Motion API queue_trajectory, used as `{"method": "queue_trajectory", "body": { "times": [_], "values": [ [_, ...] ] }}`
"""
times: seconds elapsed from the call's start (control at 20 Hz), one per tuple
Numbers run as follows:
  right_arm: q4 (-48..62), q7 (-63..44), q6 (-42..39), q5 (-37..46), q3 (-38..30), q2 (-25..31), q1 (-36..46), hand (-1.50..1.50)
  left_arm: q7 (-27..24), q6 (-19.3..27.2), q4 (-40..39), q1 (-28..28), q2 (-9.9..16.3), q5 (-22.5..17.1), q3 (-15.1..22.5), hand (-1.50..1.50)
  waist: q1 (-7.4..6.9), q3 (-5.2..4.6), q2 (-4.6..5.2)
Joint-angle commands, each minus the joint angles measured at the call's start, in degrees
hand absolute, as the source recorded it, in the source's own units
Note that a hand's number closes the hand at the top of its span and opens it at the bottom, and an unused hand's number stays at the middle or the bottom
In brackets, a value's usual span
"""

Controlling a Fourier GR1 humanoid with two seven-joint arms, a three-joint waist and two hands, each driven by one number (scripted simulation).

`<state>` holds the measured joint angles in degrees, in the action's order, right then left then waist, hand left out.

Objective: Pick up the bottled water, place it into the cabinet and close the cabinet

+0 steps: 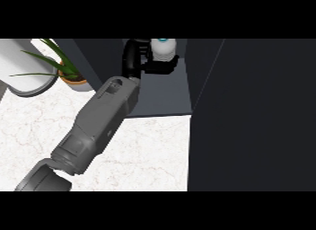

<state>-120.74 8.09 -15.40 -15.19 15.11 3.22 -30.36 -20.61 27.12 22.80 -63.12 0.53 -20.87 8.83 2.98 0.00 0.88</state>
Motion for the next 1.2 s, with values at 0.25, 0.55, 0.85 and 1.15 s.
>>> {"method": "queue_trajectory", "body": {
  "times": [0.25,0.55,0.85,1.15],
  "values": [
    [2.7,0.8,-1.1,-0.7,-0.6,0.7,0.6,-1.50,-5.4,4.3,-12.0,-3.8,0.7,2.8,-1.8,1.50,0.68,0.00,0.41],
    [4.0,4.6,-2.2,0.0,-0.5,0.4,-0.5,-1.50,-6.5,10.7,-16.6,-3.9,0.7,6.7,0.6,1.50,0.87,0.02,0.39],
    [2.2,2.8,-1.6,-0.1,0.2,0.5,0.1,-1.50,-6.7,11.5,-18.6,-4.9,3.6,7.2,0.0,-1.50,1.20,-0.03,0.62],
    [2.2,2.0,-1.3,0.4,0.8,0.5,0.9,-1.50,-7.2,11.0,-20.0,-4.0,5.0,7.1,-0.6,-1.50,1.48,-0.06,0.91]
  ]
}}
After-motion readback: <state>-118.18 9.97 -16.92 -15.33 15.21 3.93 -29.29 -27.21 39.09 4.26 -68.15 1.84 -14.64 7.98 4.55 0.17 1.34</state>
